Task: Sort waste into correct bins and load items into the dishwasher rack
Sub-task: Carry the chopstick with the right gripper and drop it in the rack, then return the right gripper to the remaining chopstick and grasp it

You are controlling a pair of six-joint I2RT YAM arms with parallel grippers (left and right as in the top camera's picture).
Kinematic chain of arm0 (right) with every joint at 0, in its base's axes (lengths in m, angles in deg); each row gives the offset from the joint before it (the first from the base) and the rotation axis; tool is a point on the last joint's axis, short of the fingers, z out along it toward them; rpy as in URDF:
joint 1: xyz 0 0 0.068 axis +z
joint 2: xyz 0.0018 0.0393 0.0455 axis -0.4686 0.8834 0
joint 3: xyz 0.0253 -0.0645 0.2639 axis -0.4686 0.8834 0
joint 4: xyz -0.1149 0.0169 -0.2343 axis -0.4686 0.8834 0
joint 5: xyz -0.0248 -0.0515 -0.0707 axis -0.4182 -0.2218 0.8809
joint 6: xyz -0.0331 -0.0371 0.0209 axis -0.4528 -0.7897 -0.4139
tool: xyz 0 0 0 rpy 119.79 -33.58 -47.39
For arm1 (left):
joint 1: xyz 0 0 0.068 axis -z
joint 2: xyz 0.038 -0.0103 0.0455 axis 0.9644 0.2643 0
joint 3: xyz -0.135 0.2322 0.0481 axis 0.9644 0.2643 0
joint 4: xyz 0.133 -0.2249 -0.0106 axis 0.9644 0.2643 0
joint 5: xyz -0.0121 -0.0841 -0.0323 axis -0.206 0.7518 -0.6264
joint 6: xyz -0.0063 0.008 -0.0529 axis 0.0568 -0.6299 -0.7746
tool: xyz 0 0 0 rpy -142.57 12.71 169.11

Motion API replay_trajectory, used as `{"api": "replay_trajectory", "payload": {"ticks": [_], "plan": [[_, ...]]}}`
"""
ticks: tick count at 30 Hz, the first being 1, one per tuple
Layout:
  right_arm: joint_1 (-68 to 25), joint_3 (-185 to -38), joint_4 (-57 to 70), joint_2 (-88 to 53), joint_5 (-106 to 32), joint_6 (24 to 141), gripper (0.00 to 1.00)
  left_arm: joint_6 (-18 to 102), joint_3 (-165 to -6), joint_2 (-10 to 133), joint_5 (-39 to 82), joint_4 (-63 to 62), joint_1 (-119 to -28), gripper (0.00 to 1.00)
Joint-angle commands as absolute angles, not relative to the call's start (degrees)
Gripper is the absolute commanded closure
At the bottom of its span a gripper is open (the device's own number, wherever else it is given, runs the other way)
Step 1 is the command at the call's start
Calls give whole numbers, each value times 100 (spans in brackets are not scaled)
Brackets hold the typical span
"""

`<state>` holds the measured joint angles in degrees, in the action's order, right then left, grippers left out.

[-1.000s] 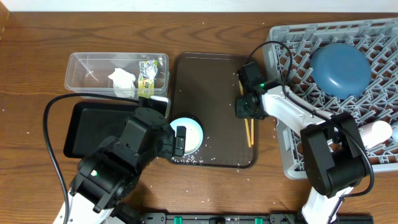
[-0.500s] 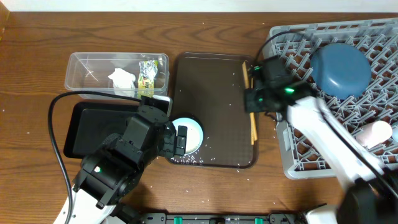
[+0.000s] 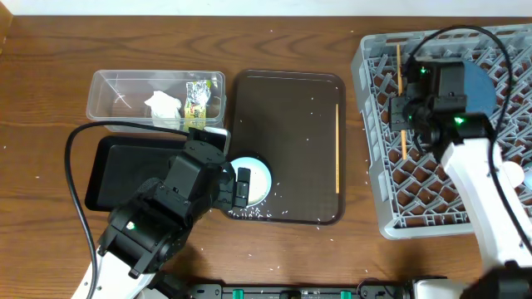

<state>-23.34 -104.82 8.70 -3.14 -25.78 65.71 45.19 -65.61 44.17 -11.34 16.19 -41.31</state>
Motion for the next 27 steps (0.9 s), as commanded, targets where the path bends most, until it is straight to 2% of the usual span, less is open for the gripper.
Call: {"api": "replay_trajectory", "payload": {"ticks": [1,6,7,8,9,10,17,22,27], "plan": [[-2376,-10462,848,97,-2676,6114,99,4510,-6677,4419,-1202,1636,-4166,2],[-2282,-10462,842,359,-3360,6147,99,4510,-6677,4419,-1202,1638,-4166,2],[-2251,-10471,844,331,-3360,6254,92,4510,-6677,4419,-1202,1636,-4166,2],[-2205,-10475,848,261,-3365,6444,73,4510,-6677,4419,-1202,1638,-4166,2],[-2140,-10475,877,176,-3382,6597,61,4510,-6677,4419,-1202,1638,-4166,2],[-2065,-10475,927,71,-3408,6680,57,4510,-6677,4419,-1202,1636,-4166,2],[-1302,-10469,1272,-259,-4038,7327,52,4510,-6677,4419,-1202,1638,-4166,2],[-577,-10377,1288,206,-3129,8189,60,4510,-6677,4419,-1202,1638,-4166,2],[-264,-10377,1268,934,-2611,8912,61,4510,-6677,4419,-1202,1636,-4166,2]]}}
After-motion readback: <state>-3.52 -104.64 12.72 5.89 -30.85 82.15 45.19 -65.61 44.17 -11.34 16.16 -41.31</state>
